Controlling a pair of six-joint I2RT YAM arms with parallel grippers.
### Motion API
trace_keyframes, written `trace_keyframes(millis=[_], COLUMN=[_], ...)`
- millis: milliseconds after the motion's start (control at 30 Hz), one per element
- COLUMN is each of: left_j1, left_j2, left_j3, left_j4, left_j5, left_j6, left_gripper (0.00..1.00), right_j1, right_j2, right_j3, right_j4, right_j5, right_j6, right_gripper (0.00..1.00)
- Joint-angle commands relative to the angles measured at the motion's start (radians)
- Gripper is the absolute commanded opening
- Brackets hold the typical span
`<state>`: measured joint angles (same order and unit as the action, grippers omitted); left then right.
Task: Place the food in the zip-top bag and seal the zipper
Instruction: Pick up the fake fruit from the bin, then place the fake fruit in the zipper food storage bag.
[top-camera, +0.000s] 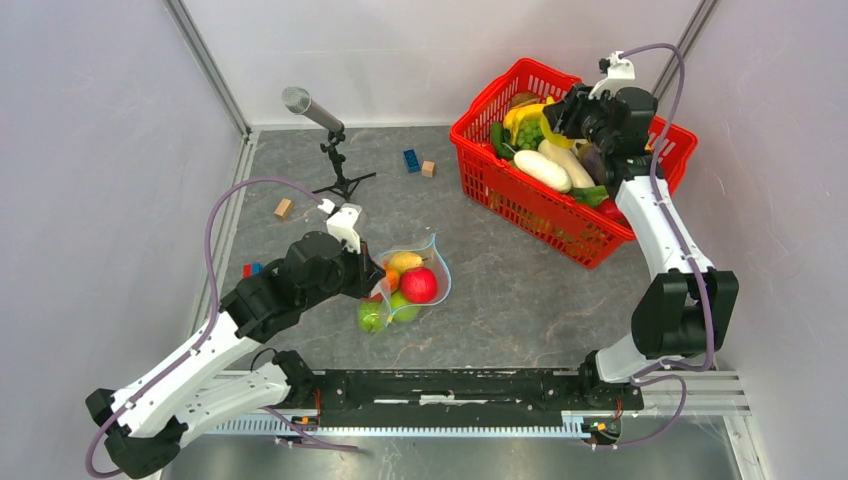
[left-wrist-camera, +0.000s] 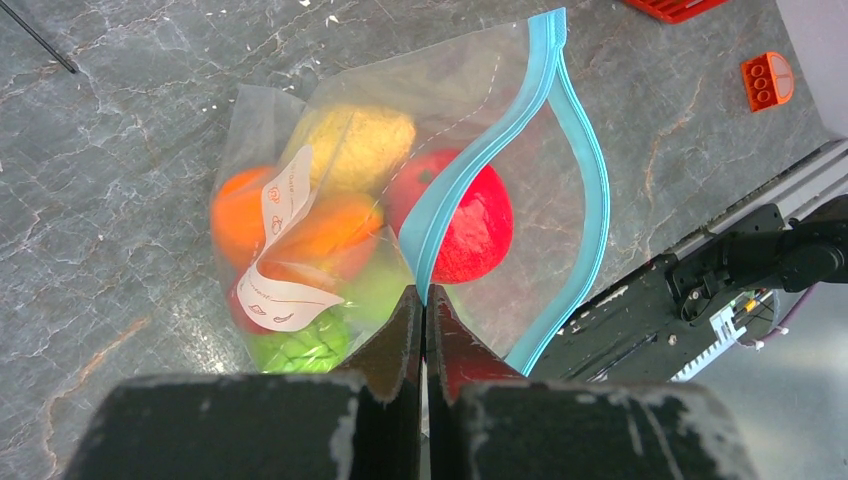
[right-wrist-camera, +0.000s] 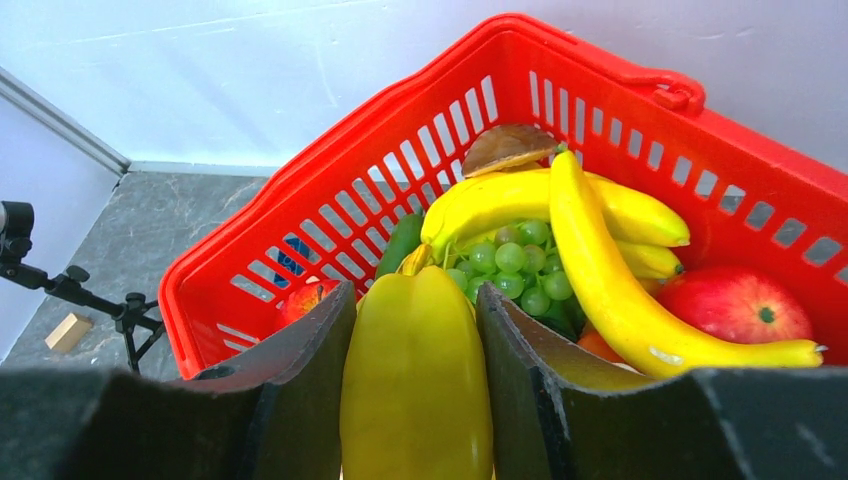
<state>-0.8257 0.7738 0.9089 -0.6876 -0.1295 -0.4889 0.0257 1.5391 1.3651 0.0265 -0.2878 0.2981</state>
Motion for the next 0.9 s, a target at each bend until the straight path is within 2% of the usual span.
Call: trace_keyframes(millis=[0, 133, 200, 267, 333, 467, 600, 733, 867], left_j1=[0.005, 0.005, 0.005, 0.005, 0.005, 0.005, 0.005, 0.005, 0.005], left_j2=[0.002, 0.012, 0.017, 0.023, 0.031, 0.043, 0.043, 0.051, 0.061], left_j3=[0.005, 0.002, 0.002, 0.005, 0.008, 0.012, 0.013, 0.01, 0.017], left_j4=[0.027, 0.034, 0.041, 0.048, 0.048, 0.055, 0.061, 0.072, 0.079], left_j5=[-0.007, -0.008, -0.006, -0.003, 0.001, 0.007, 0.012, 0.029, 0.039], left_j6=[-0.031, -0.03, -0.031, -0.03, -0.027, -0.028, -0.034, -0.039, -0.042], left_gripper=[0.02, 0.02, 0.02, 0.02, 0.02, 0.02, 0.02, 0.02, 0.02], right_j1=[-0.009, -0.008, -0.003, 0.026, 0.087, 0.285, 0.422, 0.585, 0.736], right_j2=[-0.07, -0.119, -0.173, -0.241, -0.311, -0.403, -0.465, -0.471, -0.418], right_j3=[0.06, 0.0, -0.106, -0.2, -0.272, -0.368, -0.484, -0.517, -0.51], right_j4=[0.058, 0.076, 0.167, 0.218, 0.202, 0.13, 0.137, 0.107, 0.083], right_j5=[0.012, -0.193, -0.321, -0.383, -0.378, -0.338, -0.317, -0.259, -0.117], right_j6=[-0.019, 0.003, 0.074, 0.097, 0.054, -0.06, -0.081, -0.134, -0.17], right_gripper=[0.39, 0.39, 0.39, 0.39, 0.4, 0.41, 0.4, 0.4, 0.41])
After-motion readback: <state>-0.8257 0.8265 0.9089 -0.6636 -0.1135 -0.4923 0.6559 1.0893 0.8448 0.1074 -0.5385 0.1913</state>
